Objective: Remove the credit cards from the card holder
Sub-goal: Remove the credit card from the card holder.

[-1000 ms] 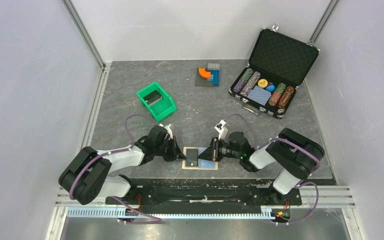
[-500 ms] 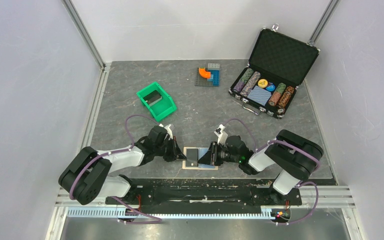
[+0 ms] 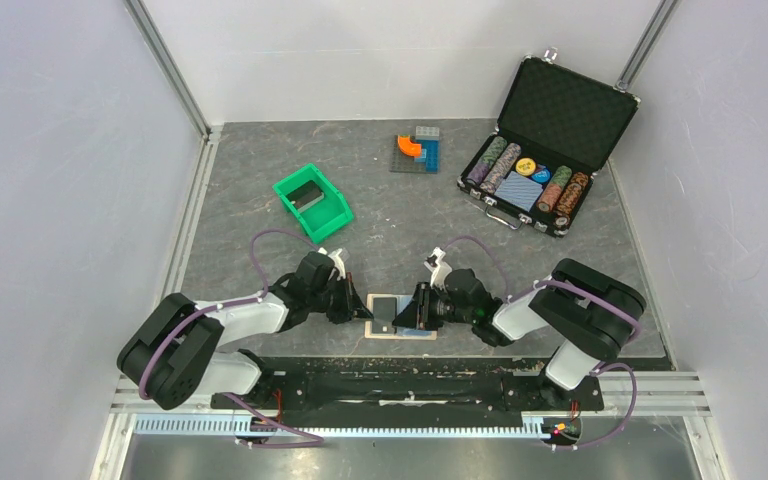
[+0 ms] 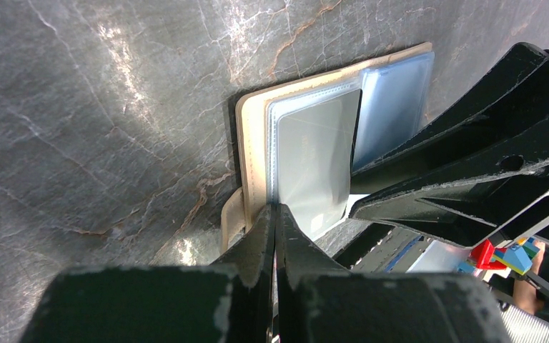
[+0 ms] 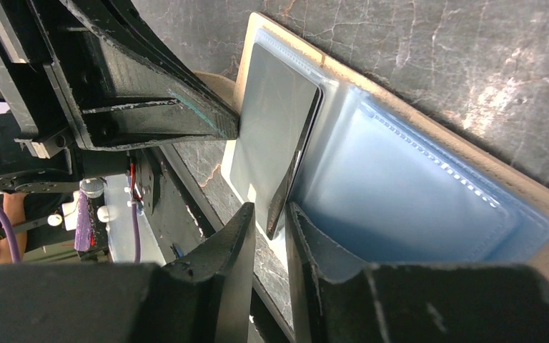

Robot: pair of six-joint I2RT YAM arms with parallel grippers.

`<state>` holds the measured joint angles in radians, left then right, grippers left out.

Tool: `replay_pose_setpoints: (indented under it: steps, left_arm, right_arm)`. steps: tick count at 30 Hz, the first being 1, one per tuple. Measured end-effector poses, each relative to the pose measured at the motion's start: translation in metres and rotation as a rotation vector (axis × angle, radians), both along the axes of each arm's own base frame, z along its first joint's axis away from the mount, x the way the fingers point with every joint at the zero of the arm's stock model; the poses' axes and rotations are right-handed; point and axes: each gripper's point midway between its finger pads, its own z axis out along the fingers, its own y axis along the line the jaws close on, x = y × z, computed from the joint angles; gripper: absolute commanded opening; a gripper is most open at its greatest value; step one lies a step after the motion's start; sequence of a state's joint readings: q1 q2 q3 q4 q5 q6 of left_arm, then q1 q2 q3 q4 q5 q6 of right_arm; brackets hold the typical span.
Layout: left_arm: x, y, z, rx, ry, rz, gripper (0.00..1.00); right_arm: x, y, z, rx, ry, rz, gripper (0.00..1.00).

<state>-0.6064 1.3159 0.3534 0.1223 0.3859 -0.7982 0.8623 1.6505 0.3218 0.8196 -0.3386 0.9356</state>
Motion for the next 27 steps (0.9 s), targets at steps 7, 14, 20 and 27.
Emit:
replay_pose_setpoints:
  steps: [7, 14, 20, 27]
  left_arm:
    - [-0.0002, -0.0001, 0.0000, -0.001, 0.002, 0.002, 0.02]
    - [-0.0004, -0.0002, -0.0001, -0.005, 0.003, 0.005, 0.02]
    - [-0.0004, -0.0004, -0.0001, -0.008, 0.002, 0.006, 0.02]
    - [-0.0006, -0.0005, -0.0001, -0.011, 0.008, 0.013, 0.02]
  right_arm:
    - [0.0005, 0.0019, 0.0008, 0.006, 0.018, -0.012, 0.23]
    - [-0.0013, 0.0023, 0.0018, 0.065, 0.046, -0.041, 0.20]
    - [-0.0028, 0.0022, 0.0008, 0.097, 0.060, -0.053, 0.18]
    - [-0.0029, 0.0022, -0.0004, 0.099, 0.060, -0.052, 0.06]
